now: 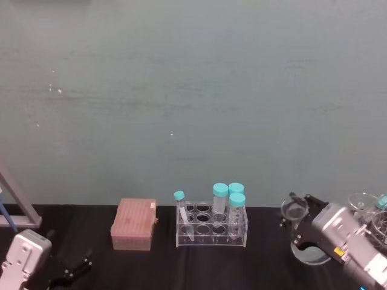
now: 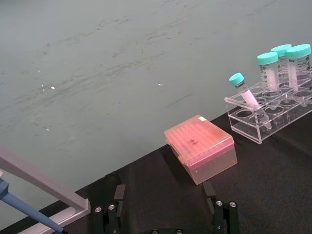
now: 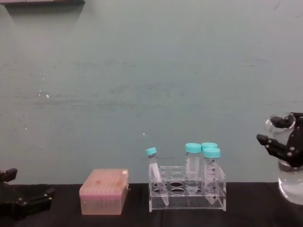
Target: Pick up the beaker with the right gripper, shake it three times, and then put it down.
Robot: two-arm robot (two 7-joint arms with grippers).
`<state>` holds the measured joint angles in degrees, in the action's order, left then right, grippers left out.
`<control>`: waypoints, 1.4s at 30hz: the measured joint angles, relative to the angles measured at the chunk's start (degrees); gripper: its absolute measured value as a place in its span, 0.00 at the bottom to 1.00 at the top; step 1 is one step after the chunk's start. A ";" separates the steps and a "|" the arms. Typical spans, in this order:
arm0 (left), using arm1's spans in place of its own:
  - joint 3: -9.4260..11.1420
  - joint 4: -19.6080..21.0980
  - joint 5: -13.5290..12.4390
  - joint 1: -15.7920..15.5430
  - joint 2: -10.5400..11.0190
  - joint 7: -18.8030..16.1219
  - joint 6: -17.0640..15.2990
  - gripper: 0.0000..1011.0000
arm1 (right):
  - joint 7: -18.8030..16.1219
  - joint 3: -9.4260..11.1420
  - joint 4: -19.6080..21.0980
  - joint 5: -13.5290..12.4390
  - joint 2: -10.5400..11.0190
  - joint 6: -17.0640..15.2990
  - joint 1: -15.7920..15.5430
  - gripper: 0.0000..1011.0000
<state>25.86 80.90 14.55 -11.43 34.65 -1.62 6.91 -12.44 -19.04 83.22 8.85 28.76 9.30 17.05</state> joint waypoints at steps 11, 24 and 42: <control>0.00 0.00 0.00 0.00 0.00 0.00 0.00 0.99 | -8.97 8.76 0.33 -23.96 -7.73 -9.98 -2.35 0.45; 0.00 0.00 0.00 0.00 0.00 0.00 0.00 0.99 | -9.23 8.14 1.10 -29.27 -8.13 -12.87 -3.23 0.45; 0.00 0.00 0.00 0.00 0.00 0.00 0.00 0.99 | -8.90 8.02 1.21 -29.33 -8.07 -12.84 -3.26 0.45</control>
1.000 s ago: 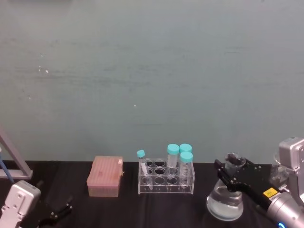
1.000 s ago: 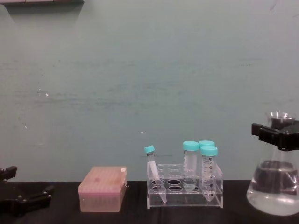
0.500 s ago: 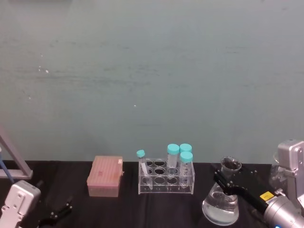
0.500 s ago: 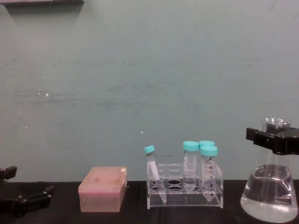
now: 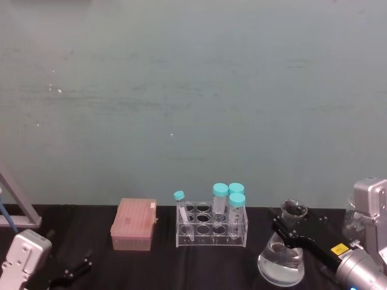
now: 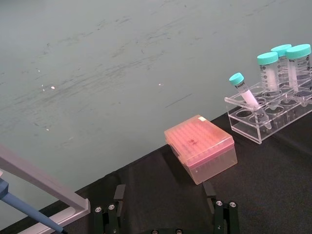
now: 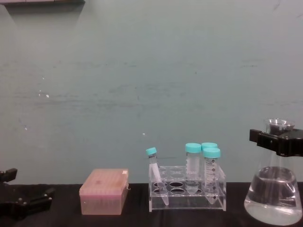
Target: Pick up the beaker with the right gripper, shake it three times, and then put it down.
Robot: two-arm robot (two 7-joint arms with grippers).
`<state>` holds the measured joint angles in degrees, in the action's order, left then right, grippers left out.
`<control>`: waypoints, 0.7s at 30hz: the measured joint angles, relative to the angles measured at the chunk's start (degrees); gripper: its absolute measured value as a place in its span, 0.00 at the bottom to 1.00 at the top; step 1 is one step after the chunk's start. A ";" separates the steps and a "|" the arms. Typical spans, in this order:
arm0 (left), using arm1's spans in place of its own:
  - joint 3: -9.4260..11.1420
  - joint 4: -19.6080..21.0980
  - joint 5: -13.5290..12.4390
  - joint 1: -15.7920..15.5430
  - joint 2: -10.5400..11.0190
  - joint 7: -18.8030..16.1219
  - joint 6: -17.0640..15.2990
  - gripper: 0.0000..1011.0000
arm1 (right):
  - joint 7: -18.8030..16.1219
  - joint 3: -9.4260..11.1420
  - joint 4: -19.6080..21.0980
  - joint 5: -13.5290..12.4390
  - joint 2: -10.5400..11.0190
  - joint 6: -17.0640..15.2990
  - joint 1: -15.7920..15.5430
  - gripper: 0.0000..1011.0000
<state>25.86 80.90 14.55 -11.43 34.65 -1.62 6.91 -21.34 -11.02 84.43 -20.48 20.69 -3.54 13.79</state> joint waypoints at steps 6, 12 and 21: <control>0.00 0.00 0.00 0.00 0.00 0.00 0.00 0.99 | -0.01 0.03 -0.02 0.03 0.00 0.00 0.03 0.45; 0.00 0.00 0.00 0.00 0.00 0.00 0.00 0.99 | -0.03 0.05 -0.05 0.07 0.00 0.00 0.04 0.45; 0.00 0.00 0.00 0.00 0.00 0.00 0.00 0.99 | -0.07 0.05 -0.10 0.08 0.00 0.00 0.04 0.45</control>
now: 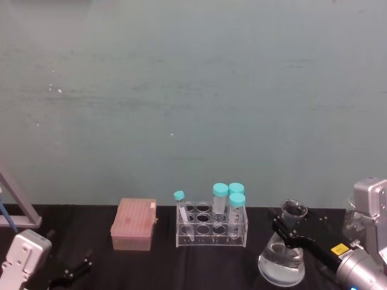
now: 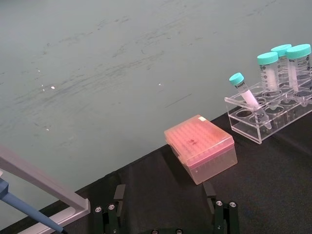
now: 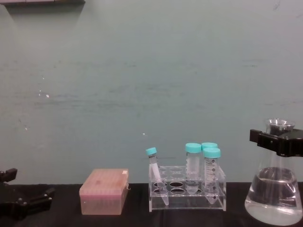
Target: Pick up the beaker with the right gripper, shake it three times, and then put it down.
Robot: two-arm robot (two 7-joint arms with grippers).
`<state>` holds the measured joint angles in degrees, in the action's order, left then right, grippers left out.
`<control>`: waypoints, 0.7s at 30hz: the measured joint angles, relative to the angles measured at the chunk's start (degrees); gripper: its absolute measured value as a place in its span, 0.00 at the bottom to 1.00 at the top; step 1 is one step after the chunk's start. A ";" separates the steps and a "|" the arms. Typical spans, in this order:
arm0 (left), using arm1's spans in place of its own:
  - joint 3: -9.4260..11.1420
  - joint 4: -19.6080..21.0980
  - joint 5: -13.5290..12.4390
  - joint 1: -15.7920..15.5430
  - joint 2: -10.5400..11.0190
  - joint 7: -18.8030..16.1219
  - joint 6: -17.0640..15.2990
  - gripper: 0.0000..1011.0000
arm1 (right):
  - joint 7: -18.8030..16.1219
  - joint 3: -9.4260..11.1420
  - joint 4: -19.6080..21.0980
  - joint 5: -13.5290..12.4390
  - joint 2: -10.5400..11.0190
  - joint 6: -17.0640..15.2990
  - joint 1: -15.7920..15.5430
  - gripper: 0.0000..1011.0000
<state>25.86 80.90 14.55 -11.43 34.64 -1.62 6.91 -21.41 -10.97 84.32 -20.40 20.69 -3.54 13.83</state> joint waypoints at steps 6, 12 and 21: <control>0.00 0.00 0.00 0.00 0.00 0.00 0.00 0.99 | -0.29 -0.31 -0.07 -0.16 0.30 0.15 0.02 0.45; 0.00 0.00 0.00 0.00 0.00 0.00 0.00 0.99 | -1.52 -1.47 -1.51 -1.09 0.65 1.00 0.55 0.45; 0.00 0.00 0.00 0.00 0.00 0.00 0.00 0.99 | -1.86 -3.16 -4.40 -1.52 0.11 3.04 2.57 0.45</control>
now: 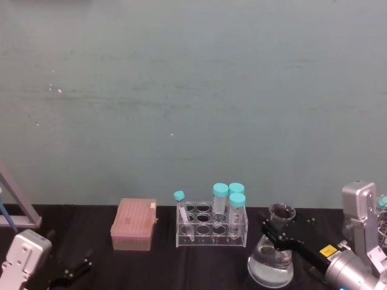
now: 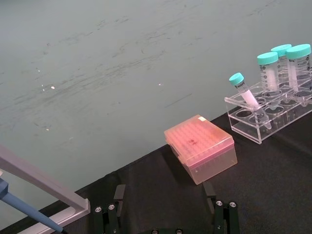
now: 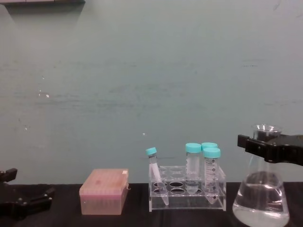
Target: Pick up the beaker with the right gripper, shake it three times, and then put it down.
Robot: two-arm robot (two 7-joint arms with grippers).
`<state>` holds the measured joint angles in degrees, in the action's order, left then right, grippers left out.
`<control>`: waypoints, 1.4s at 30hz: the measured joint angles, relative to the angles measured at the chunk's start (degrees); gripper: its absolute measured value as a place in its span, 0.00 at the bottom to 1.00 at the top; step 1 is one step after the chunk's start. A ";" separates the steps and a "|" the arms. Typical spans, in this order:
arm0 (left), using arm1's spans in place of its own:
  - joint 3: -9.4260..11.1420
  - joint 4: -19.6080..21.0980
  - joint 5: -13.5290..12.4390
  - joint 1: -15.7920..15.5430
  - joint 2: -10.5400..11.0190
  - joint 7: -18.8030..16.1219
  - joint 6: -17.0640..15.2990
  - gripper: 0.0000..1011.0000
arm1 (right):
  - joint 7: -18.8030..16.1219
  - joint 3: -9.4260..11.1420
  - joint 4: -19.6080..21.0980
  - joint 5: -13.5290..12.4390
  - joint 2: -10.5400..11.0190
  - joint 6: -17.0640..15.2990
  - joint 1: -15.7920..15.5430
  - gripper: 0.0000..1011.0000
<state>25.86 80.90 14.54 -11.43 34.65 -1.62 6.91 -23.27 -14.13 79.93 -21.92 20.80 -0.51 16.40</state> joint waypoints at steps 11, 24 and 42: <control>0.00 0.00 0.00 0.00 0.00 0.00 0.00 0.99 | 0.28 -1.02 -2.23 -0.04 -0.62 0.46 1.05 0.45; 0.00 0.00 0.00 0.00 0.00 0.00 0.00 0.99 | 0.67 -1.60 -2.66 -0.80 -0.72 -1.06 1.16 0.45; 0.00 0.00 0.00 0.00 0.00 0.00 0.00 0.99 | 0.29 -2.25 -3.05 -2.41 -0.76 -1.55 1.22 0.45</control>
<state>25.86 80.90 14.54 -11.43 34.65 -1.62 6.91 -22.98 -16.38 76.88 -24.33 20.04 -2.06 17.62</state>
